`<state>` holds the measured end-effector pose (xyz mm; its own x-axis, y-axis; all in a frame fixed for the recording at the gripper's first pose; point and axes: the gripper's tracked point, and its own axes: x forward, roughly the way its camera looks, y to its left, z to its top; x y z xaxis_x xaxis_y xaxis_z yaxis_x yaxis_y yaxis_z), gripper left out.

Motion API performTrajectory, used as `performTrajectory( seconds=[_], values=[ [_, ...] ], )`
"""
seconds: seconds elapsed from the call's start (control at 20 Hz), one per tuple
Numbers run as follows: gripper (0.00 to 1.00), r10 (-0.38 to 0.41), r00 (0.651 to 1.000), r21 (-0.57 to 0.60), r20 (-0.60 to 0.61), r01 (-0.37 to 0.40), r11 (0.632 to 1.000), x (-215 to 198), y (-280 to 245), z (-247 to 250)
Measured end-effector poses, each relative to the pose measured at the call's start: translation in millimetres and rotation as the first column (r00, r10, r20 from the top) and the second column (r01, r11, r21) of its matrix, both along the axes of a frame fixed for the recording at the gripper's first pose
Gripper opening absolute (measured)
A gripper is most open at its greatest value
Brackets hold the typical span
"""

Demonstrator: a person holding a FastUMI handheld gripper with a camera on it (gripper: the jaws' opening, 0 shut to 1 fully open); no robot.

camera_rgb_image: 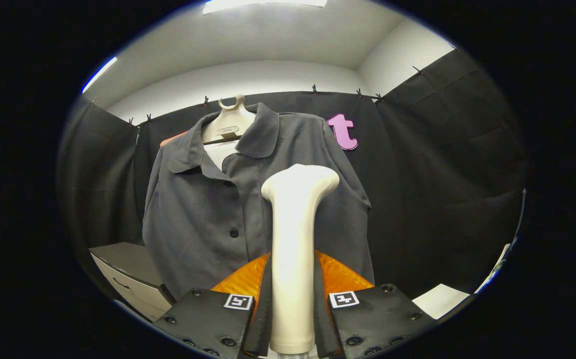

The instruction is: Iron the clothes twice with a garment steamer, once on the left side and once on the right side.

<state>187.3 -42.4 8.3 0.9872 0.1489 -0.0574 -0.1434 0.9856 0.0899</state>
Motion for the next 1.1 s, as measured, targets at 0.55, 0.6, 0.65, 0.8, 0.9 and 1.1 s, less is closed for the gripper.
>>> performTrajectory(
  seconds=[0.55, 0.6, 0.65, 0.8, 0.9, 1.1],
  values=[
    [0.42, -0.005, 0.998, -0.027, -0.059, 0.003, 1.0, -33.4, -9.8, -43.1],
    [0.42, -0.003, 0.997, -0.025, -0.073, 0.002, 1.0, -37.1, -9.2, -51.1],
    [0.42, 0.0, 0.996, -0.024, -0.09, -0.003, 1.0, -41.3, -8.4, -60.2],
    [0.42, 0.001, 0.992, -0.017, -0.128, -0.003, 1.0, -50.8, -8.4, -85.3],
    [0.42, -0.004, 0.989, -0.016, -0.151, 0.001, 1.0, -58.0, -9.8, -102.0],
    [0.42, -0.015, 0.979, -0.014, -0.203, 0.013, 1.0, -69.6, -13.7, -132.6]
  ],
)
